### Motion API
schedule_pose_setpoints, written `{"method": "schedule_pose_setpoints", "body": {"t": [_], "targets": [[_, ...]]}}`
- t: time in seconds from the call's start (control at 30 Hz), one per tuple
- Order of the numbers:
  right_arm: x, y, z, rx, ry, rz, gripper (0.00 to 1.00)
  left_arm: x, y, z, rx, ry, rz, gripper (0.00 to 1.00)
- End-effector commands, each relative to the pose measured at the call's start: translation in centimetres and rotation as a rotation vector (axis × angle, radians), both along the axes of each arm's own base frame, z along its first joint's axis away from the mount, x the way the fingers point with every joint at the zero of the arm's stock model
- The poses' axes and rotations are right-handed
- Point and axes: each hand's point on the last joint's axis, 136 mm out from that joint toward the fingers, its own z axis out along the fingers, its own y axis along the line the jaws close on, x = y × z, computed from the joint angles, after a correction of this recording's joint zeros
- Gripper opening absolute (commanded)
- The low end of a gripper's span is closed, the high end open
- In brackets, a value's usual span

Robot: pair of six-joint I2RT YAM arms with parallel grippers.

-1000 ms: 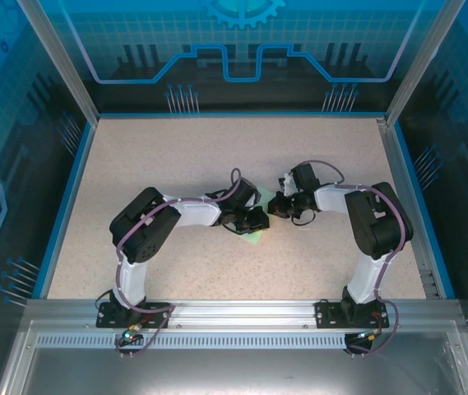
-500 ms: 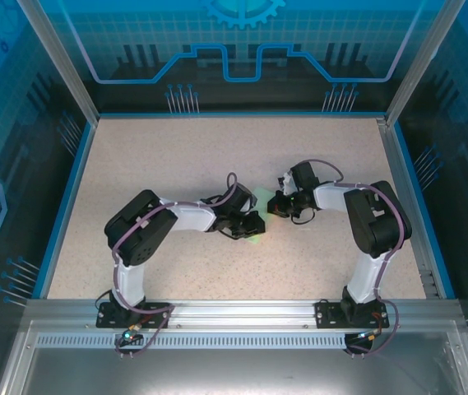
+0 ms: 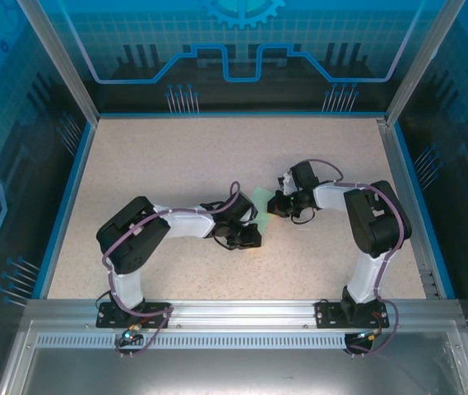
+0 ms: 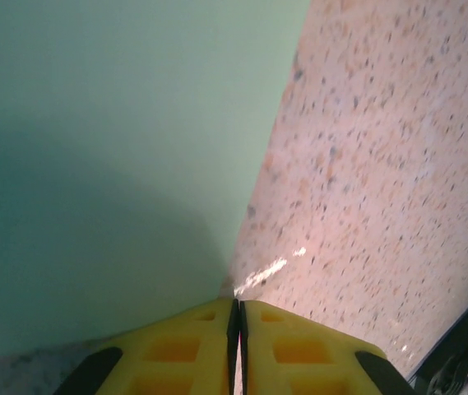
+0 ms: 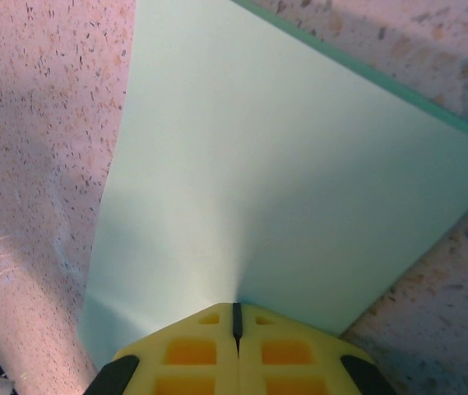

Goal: Fold a paper plane with a square sheet of paper (pick it up from the middle)
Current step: First fold in half a square sheet of paper at the center of the table.

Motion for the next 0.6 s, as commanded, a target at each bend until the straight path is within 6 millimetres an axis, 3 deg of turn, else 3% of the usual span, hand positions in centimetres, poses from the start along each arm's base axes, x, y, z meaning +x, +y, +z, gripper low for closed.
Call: {"method": "schedule_pose_setpoints", "body": {"t": [0.0, 0.17, 0.23, 0.33, 0.57], "targets": [[-1.1, -1.9, -3.1, -0.116, 0.076, -0.029, 0.05, -2.9, 1.5, -0.3, 0.082, 0.083, -0.059, 0.13], [-0.8, -1.7, -2.5, -0.109, 0.063, -0.027, 0.04, 0.3, -1.7, 4.8, -0.061, -0.045, -0.032, 0.13], [-0.8, -1.7, -2.5, -0.108, 0.063, -0.026, 0.05, 1.6, -2.3, 6.0, -0.083, -0.092, -0.012, 0.13], [-0.8, -1.7, -2.7, -0.107, 0.066, -0.027, 0.05, 3.4, -2.4, 6.0, -0.078, -0.115, 0.035, 0.13], [-0.8, -1.6, -2.9, -0.102, 0.072, -0.028, 0.04, 5.8, -1.3, 2.1, 0.000, -0.070, 0.126, 0.12]]}}
